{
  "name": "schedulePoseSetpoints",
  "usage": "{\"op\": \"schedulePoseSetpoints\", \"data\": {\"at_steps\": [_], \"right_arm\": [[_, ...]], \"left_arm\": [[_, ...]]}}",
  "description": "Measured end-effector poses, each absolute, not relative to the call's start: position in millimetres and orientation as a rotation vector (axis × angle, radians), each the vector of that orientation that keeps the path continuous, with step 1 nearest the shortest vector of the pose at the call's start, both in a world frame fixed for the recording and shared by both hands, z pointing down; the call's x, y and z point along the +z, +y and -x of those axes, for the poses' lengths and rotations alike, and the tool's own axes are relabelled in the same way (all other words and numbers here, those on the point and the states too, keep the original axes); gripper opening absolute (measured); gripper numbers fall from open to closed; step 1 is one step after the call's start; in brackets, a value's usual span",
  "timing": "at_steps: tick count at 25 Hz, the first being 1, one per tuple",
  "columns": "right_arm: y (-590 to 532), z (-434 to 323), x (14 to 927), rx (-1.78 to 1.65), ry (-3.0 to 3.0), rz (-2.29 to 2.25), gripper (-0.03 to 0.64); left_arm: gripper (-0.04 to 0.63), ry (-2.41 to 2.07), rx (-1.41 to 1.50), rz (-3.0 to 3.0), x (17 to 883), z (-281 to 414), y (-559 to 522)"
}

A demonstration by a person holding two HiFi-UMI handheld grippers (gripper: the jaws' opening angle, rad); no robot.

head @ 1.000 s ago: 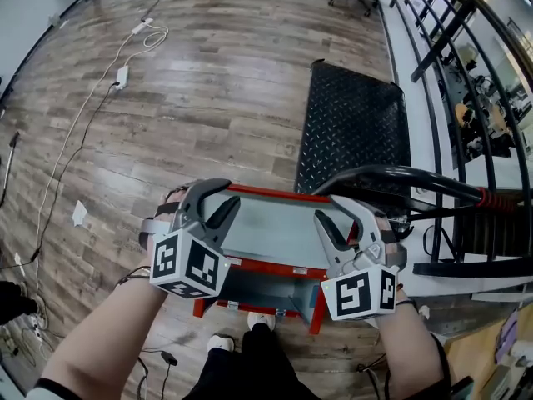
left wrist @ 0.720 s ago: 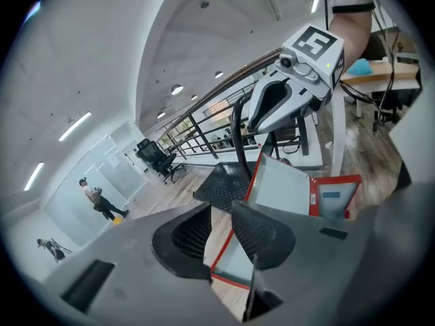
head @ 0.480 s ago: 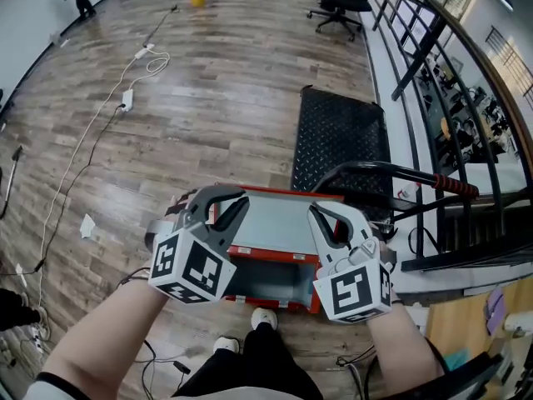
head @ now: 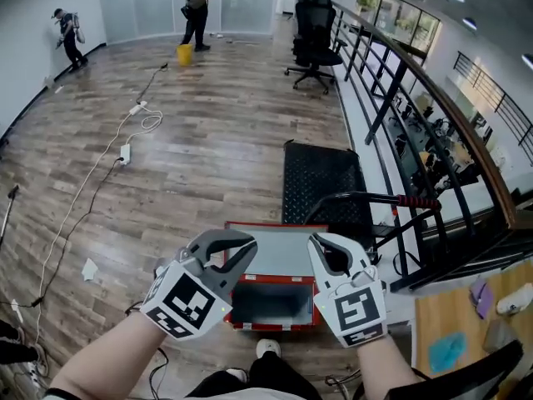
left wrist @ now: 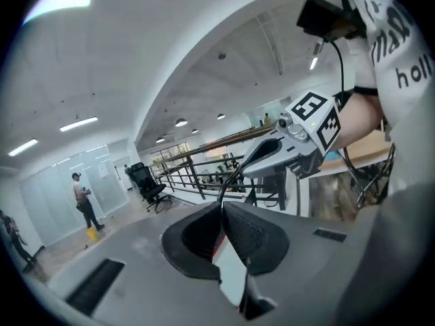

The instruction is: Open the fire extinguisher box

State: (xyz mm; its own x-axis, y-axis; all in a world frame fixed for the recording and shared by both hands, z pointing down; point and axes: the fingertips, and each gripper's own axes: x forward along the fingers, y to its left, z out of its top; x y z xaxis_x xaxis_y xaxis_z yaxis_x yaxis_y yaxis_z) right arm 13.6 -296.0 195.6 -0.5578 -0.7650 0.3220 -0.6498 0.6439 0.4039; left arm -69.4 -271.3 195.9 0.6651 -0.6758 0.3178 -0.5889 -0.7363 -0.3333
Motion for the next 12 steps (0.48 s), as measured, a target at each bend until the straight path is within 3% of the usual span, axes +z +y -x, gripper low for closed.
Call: {"op": "schedulePoseSetpoints", "data": {"at_steps": [6, 12], "right_arm": [[-229.8, -5.5, 172.4, -0.122, -2.493, -1.137, 0.019], [-183.4, -11.4, 164.3, -0.121, -2.459, -1.232, 0.020]], "left_arm": [[0.015, 1.032, -0.388, 2.925, 153.3, 87.2, -193.0], [0.017, 0.963, -0.337, 2.836, 143.0, 108.8, -138.7]]}}
